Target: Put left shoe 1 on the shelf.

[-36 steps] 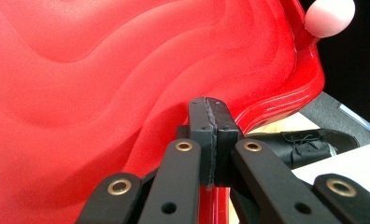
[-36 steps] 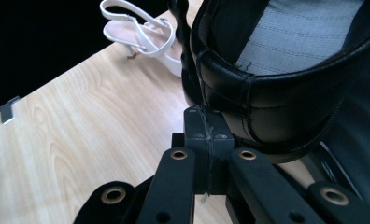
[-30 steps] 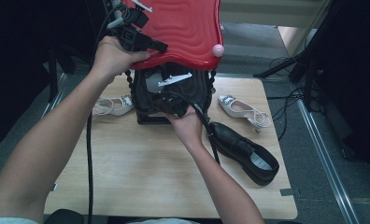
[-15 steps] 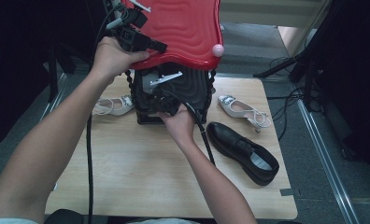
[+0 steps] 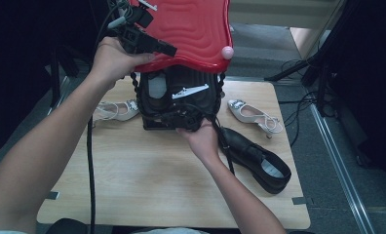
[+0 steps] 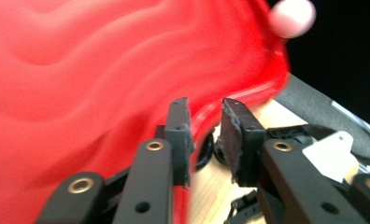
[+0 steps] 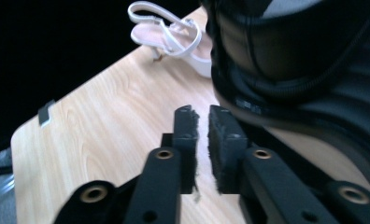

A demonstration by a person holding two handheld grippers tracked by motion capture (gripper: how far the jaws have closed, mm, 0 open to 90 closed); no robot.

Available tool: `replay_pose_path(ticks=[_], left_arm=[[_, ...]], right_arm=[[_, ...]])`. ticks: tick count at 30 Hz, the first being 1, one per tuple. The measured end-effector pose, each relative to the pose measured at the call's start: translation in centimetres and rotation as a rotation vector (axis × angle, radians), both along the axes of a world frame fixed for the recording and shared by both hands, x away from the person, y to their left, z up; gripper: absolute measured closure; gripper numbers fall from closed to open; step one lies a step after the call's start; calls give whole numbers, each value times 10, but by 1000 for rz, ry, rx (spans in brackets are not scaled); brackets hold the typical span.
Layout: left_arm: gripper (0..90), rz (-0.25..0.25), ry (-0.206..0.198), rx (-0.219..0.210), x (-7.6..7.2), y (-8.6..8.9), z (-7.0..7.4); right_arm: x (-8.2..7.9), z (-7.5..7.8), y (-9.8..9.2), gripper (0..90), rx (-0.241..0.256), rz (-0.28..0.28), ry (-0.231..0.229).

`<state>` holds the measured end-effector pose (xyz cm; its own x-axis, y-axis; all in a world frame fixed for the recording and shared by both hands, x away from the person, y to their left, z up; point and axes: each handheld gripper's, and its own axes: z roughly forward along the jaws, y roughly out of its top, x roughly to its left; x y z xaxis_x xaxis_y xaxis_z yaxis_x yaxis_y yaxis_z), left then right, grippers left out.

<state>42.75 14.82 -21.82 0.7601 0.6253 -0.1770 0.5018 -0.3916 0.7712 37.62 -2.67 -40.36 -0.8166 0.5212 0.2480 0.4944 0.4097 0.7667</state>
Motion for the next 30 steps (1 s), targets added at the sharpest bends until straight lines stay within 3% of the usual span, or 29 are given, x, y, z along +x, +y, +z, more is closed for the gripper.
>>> replay_pose_path(ticks=[2,5,7,12,15,30], left_arm=[[699,-11,-9,0,-3,0,1],[615,-39,9,-8,-14,1,0],[583,-56,6,-13,-20,3,-3],[524,-41,19,24,-32,11,-15],[519,-51,26,14,-37,15,-22],[483,-66,62,-14,-63,33,-82]], right_arm=[[-2,0,-4,774,2,10,4],[-13,-2,-21,668,16,36,-19],[-19,-3,-29,652,7,38,-29],[-30,-3,-50,613,20,41,5],[-33,-3,-57,608,18,39,19],[-57,-15,-113,586,-6,11,67]])
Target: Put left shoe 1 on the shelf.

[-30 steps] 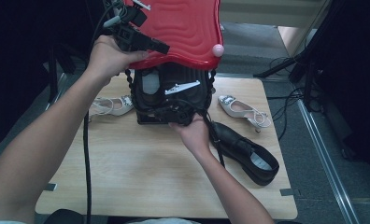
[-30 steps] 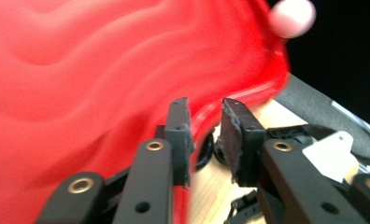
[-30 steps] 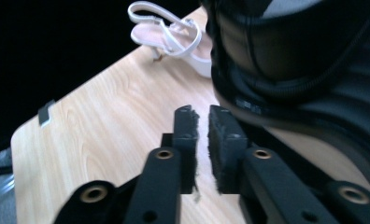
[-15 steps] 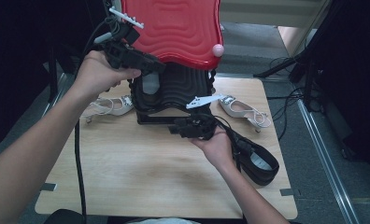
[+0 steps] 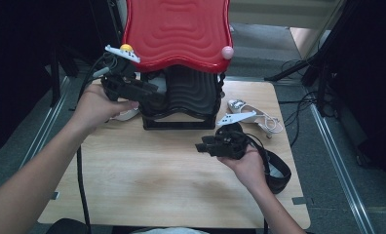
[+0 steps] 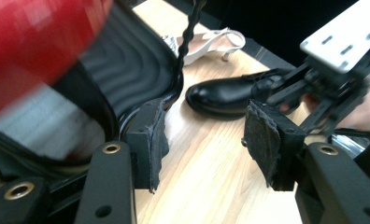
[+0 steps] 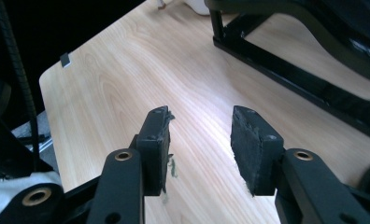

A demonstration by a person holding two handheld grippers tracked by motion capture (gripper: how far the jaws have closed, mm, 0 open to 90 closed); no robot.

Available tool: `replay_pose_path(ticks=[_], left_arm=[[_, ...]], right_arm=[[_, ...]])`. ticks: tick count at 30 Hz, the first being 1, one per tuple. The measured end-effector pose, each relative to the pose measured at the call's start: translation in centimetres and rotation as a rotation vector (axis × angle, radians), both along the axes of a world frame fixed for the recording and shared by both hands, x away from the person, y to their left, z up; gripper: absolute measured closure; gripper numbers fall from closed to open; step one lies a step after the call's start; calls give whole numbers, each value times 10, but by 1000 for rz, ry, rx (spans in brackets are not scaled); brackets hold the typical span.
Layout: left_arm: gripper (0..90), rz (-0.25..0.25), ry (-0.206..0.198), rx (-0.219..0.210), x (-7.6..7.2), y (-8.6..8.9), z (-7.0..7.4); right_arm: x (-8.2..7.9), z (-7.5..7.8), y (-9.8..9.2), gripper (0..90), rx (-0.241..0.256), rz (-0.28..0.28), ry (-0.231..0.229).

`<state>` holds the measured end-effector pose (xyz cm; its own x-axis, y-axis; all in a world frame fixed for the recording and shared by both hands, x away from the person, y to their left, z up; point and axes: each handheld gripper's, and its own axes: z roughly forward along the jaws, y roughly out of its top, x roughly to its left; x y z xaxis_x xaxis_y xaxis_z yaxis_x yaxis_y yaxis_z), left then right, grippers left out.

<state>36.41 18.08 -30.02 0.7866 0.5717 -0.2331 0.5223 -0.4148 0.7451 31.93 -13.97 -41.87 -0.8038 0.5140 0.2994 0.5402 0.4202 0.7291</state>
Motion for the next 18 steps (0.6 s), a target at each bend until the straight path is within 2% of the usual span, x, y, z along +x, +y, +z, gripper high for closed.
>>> replay_pose_path(ticks=[2,5,6,7,9,12,15,18], left_arm=[[482,-1,3,-12,-5,2,-14],[482,-4,7,-15,-8,2,-23],[480,-3,17,-27,-10,3,-32],[480,-3,17,-27,-10,3,-32],[477,-2,20,-37,-16,4,-48],[471,-4,35,-16,-21,3,-65],[470,-12,48,-22,-27,2,-79],[466,-11,53,-20,-31,1,-87]], right_arm=[[-5,-3,-10,586,-10,-13,6],[-9,-7,-19,586,-13,-23,14],[-10,-8,-22,586,-14,-27,23],[-10,-8,-22,586,-14,-27,23],[-14,-11,-29,586,-13,-33,25],[-17,-14,-36,585,-17,-39,28],[-19,-19,-42,583,-18,-51,41],[-21,-21,-48,583,-25,-60,49]])
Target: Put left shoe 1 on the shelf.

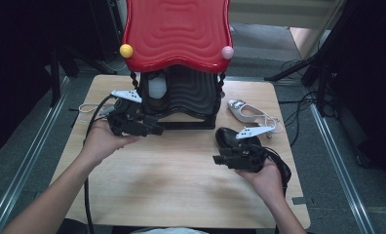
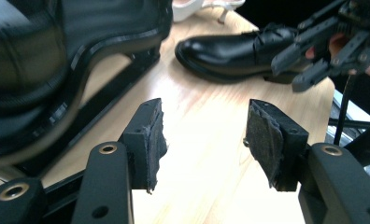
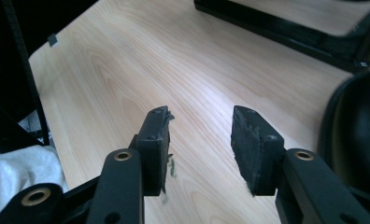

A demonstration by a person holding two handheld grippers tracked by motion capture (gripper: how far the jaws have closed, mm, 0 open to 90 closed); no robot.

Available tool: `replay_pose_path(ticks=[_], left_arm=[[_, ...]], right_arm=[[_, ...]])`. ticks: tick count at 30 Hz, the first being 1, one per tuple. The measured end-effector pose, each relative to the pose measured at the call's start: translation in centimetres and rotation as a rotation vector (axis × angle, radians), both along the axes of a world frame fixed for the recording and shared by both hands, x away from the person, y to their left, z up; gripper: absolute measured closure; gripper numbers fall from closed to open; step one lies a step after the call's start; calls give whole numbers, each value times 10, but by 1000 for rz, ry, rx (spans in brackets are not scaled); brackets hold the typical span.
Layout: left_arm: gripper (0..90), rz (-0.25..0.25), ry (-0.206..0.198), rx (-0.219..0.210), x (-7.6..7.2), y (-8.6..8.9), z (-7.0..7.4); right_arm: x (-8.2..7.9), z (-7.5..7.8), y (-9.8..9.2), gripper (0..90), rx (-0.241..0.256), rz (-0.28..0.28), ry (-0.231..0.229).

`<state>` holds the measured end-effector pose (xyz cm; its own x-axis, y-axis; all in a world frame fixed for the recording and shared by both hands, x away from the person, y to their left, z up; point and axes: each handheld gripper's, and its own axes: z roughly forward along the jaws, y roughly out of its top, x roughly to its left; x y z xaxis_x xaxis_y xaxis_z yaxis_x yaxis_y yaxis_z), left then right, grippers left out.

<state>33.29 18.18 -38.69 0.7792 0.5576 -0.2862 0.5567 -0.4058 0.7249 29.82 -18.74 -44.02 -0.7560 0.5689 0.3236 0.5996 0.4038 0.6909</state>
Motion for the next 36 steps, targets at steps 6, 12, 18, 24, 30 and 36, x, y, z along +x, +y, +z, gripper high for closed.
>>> replay_pose_path(ticks=[6,12,18,24,30,36], left_arm=[[463,-11,46,-20,-13,1,-28],[468,-13,55,-21,-21,2,-44],[479,-4,43,-49,-31,4,-58],[479,-9,38,-26,-35,5,-64],[482,-5,23,-36,-36,7,-63],[483,-7,25,-33,-36,7,-63]], right_arm=[[-9,-10,-19,583,-3,-29,14],[-15,-16,-38,579,-41,-61,21],[-20,-18,-60,580,-43,-106,38],[-25,-15,-77,581,-51,-139,39],[-30,-9,-98,604,-45,-188,32],[-32,-6,-112,597,-94,-227,28]])
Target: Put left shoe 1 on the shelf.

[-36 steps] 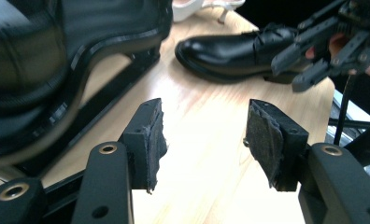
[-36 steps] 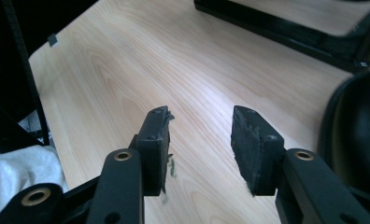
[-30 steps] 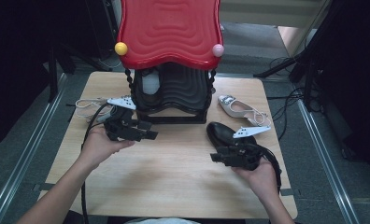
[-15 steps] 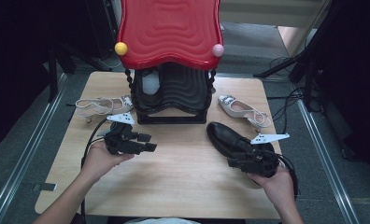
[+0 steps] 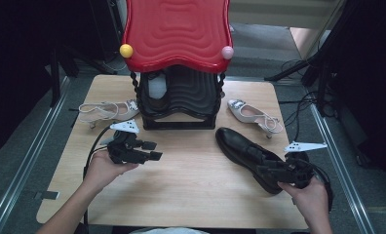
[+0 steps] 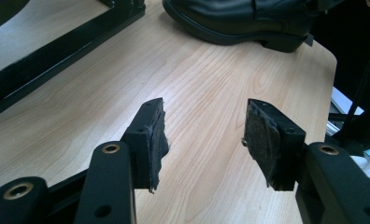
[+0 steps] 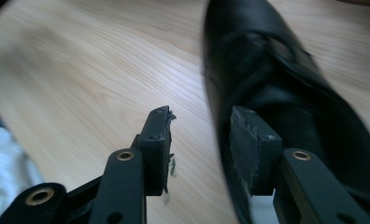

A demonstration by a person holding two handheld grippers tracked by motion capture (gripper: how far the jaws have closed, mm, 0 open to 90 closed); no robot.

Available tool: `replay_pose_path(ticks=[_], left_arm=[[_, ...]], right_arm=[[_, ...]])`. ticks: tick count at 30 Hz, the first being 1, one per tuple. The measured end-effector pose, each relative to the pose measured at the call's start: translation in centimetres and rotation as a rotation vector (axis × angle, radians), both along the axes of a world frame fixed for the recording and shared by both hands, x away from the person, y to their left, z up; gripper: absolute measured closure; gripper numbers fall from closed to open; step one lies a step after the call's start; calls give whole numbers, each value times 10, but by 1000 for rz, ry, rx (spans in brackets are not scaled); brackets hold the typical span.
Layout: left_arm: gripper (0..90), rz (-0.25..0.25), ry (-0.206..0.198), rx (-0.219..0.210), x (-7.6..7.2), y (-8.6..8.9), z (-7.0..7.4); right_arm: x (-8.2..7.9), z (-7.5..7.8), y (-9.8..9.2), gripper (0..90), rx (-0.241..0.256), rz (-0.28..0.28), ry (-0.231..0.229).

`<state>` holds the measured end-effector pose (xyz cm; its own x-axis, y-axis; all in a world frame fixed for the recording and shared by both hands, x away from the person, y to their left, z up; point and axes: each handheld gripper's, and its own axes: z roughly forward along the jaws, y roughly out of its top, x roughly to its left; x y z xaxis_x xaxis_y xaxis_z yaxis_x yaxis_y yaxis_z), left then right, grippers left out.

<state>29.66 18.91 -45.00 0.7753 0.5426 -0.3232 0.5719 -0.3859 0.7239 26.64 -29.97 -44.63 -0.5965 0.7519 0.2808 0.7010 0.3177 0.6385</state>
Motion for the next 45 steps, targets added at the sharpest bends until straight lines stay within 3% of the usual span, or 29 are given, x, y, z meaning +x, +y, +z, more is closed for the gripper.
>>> replay_pose_path(ticks=[5,8,10,13,19,20,24,27,31,36,38,41,42,45], left_arm=[[482,2,4,3,1,-1,-1],[482,3,3,-6,1,0,-2],[482,6,15,-15,2,0,-3],[482,7,17,-17,2,0,-3],[482,6,19,-14,2,-1,-4],[482,5,20,-12,2,-1,-4],[493,-1,8,-9,1,-1,-6],[483,4,17,-14,2,-1,-6],[479,16,25,-20,2,1,-7],[475,25,29,-19,2,2,-9],[475,34,32,-22,0,4,-10],[475,41,34,-27,-1,5,-10],[476,46,33,-27,-2,6,-11],[502,50,16,-27,-5,7,-11]], right_arm=[[9,-13,4,607,-63,-37,91],[11,-12,7,626,-90,-44,70],[14,-11,7,640,-67,-72,66],[17,-13,13,641,-53,-51,69],[31,-32,34,674,-98,-19,116],[34,-36,38,751,-126,-17,106],[35,-35,35,822,-110,-22,103],[34,-31,37,839,-128,-14,83],[31,-18,37,840,-36,-45,82],[27,-10,51,840,-29,4,63],[26,-7,70,838,-28,51,59],[27,-6,79,836,-24,79,61],[29,-6,92,834,-28,108,67],[30,-7,102,834,-36,136,62]])
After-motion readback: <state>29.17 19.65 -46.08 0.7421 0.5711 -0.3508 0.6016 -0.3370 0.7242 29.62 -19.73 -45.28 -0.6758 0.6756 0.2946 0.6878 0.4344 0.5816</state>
